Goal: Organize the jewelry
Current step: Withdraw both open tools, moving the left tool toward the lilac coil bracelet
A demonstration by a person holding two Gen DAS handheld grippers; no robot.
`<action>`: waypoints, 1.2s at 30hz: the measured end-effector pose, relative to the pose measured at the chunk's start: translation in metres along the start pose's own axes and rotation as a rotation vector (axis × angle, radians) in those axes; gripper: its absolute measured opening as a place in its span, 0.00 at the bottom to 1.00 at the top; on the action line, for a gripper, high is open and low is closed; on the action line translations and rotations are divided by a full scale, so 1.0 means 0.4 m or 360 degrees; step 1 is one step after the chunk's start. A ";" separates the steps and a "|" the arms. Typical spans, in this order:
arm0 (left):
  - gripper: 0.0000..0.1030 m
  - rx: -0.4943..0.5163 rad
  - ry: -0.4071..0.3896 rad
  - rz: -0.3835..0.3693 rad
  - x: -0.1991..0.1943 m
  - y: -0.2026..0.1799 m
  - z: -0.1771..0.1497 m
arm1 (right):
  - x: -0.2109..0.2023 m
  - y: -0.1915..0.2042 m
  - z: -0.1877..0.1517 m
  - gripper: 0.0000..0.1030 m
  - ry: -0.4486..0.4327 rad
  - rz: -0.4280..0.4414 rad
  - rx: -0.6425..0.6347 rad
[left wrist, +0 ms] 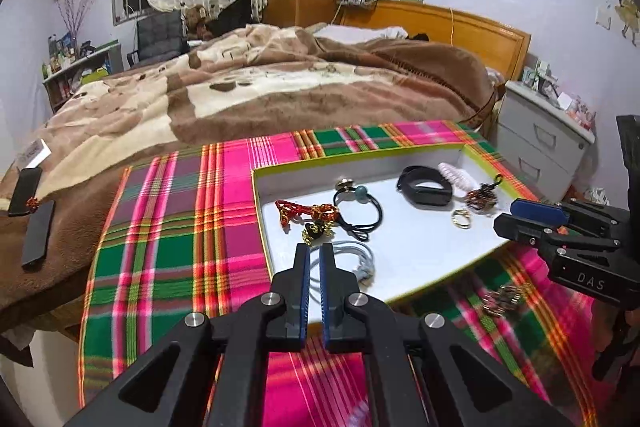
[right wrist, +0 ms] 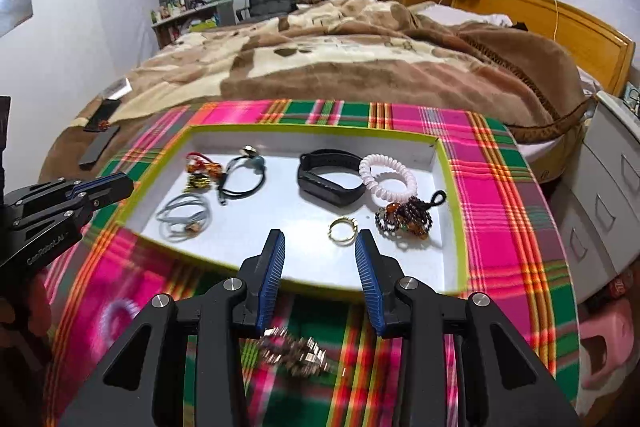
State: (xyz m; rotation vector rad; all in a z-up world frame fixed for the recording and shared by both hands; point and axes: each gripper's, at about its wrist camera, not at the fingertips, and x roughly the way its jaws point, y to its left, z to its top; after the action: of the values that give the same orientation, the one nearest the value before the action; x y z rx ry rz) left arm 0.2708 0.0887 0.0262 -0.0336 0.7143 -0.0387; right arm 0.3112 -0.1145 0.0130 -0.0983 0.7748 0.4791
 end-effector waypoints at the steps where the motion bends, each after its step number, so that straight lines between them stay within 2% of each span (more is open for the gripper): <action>1: 0.03 -0.0005 -0.0019 -0.0002 -0.022 -0.004 -0.008 | -0.022 0.004 -0.009 0.37 -0.0019 0.0006 0.0002; 10: 0.03 -0.0043 -0.0125 0.0006 -0.176 -0.044 -0.093 | -0.184 0.043 -0.103 0.37 -0.0130 0.0058 0.0019; 19: 0.03 -0.0053 -0.0185 -0.0013 -0.290 -0.096 -0.178 | -0.290 0.069 -0.195 0.37 -0.0176 0.0092 0.0039; 29: 0.03 -0.0043 -0.0211 -0.0021 -0.357 -0.126 -0.253 | -0.357 0.084 -0.265 0.37 -0.0195 0.0105 0.0056; 36: 0.03 -0.0070 -0.0183 -0.0030 -0.379 -0.125 -0.289 | -0.375 0.087 -0.311 0.38 -0.0173 0.0126 0.0090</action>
State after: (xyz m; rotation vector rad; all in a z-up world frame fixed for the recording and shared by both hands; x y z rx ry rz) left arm 0.0795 0.0438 0.0403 -0.0839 0.5996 -0.0391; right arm 0.1229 -0.1724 0.0312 0.0111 0.6866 0.5330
